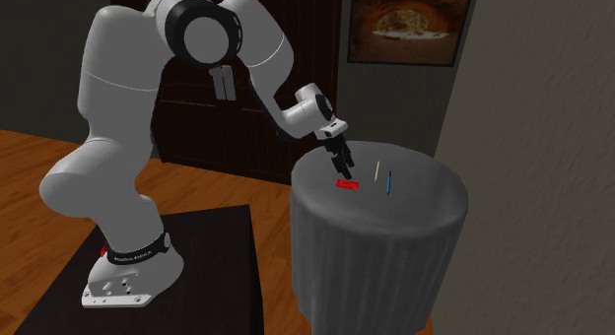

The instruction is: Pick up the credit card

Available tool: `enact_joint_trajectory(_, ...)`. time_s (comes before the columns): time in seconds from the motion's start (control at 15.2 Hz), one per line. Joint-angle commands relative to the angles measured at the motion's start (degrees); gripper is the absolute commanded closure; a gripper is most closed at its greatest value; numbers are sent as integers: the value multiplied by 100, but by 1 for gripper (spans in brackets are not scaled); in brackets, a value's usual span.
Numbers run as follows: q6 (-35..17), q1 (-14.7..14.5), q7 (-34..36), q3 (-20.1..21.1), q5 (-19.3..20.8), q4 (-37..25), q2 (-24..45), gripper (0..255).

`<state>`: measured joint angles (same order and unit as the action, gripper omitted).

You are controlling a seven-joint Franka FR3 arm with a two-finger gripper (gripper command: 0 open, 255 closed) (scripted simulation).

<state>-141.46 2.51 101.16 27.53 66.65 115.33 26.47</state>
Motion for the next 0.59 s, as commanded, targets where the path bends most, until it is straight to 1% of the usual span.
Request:
enact_joint_trajectory(0.0,150,-254,328,-180,335,-517,517,0)
enact_joint_trajectory(0.07,227,-369,432,-251,436,-780,748,0)
enact_joint_trajectory(0.13,241,-396,451,-270,453,-836,796,0)
enact_joint_trajectory(0.53,133,-528,774,-440,789,-960,1151,0)
